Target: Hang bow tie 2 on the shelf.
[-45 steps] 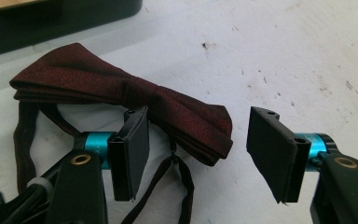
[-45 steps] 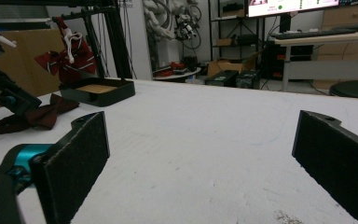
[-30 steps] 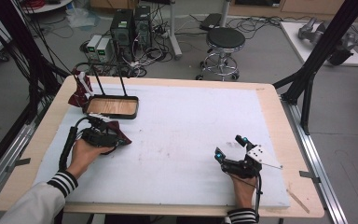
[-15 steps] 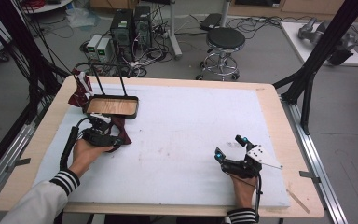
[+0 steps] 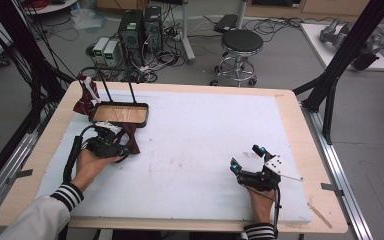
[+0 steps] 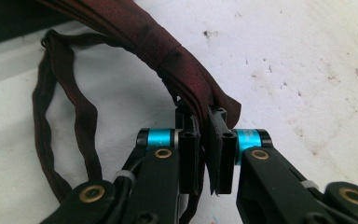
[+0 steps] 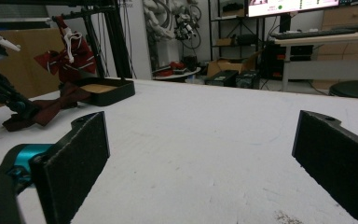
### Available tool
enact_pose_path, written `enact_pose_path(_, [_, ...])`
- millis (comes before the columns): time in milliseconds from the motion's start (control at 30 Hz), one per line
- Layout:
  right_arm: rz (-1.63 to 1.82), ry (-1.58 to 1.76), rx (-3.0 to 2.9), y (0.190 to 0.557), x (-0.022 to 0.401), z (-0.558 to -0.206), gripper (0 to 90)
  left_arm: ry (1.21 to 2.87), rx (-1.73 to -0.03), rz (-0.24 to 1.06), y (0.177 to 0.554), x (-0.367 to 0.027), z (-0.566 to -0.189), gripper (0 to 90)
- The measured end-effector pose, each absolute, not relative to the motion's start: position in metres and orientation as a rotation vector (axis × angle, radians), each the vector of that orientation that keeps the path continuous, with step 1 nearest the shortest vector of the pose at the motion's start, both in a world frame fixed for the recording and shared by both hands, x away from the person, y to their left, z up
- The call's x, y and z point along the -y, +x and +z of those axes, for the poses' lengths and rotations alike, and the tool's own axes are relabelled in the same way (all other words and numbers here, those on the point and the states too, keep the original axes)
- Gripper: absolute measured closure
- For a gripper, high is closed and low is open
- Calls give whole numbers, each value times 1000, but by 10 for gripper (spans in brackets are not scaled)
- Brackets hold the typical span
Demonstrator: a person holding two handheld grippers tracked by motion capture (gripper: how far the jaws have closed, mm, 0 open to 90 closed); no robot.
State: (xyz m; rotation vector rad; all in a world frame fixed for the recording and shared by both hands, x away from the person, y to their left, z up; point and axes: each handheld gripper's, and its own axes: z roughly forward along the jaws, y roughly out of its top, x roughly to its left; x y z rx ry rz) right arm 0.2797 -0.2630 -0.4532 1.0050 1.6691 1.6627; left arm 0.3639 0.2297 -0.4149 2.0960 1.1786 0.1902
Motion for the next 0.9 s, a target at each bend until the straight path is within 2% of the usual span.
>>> enact_pose_path(900, [1658,1002,-1671,280,263,-453,30,1943,-1016,393,350,-236,-371,840])
